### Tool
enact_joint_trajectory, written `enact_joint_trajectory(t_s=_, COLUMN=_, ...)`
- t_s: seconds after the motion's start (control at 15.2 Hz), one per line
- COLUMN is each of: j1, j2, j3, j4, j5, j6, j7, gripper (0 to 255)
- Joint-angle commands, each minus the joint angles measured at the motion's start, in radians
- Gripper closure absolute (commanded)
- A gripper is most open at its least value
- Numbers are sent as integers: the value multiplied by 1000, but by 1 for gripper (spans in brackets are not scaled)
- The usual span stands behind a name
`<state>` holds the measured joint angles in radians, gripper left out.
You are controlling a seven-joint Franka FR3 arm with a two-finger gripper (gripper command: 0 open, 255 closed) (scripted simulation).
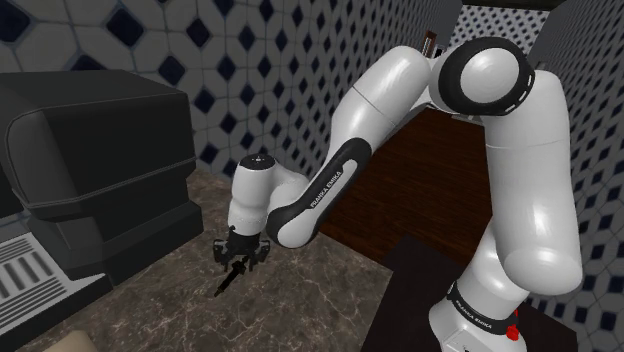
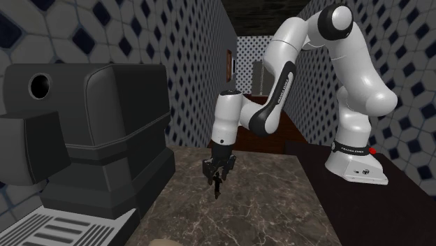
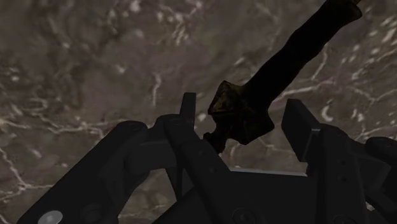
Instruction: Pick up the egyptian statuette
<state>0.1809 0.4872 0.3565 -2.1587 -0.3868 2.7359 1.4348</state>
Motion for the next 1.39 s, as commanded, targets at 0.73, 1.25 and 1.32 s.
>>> enact_joint_trajectory(t_s=0.73, j1=-50, j2=-89, j3=63, j4=-14, j5=71, j6=-74, j7=-53, gripper=255)
enact_joint_trajectory(t_s=1.25, j1=-85, j2=-168, j3=109, j4=-14, j5=139, j6=-148, j7=-101, gripper=255)
enact_joint_trajectory(t_s=1.32, j1=-85, j2=-168, j3=109, j4=-13, j5=139, j6=-148, j7=-100, gripper=255)
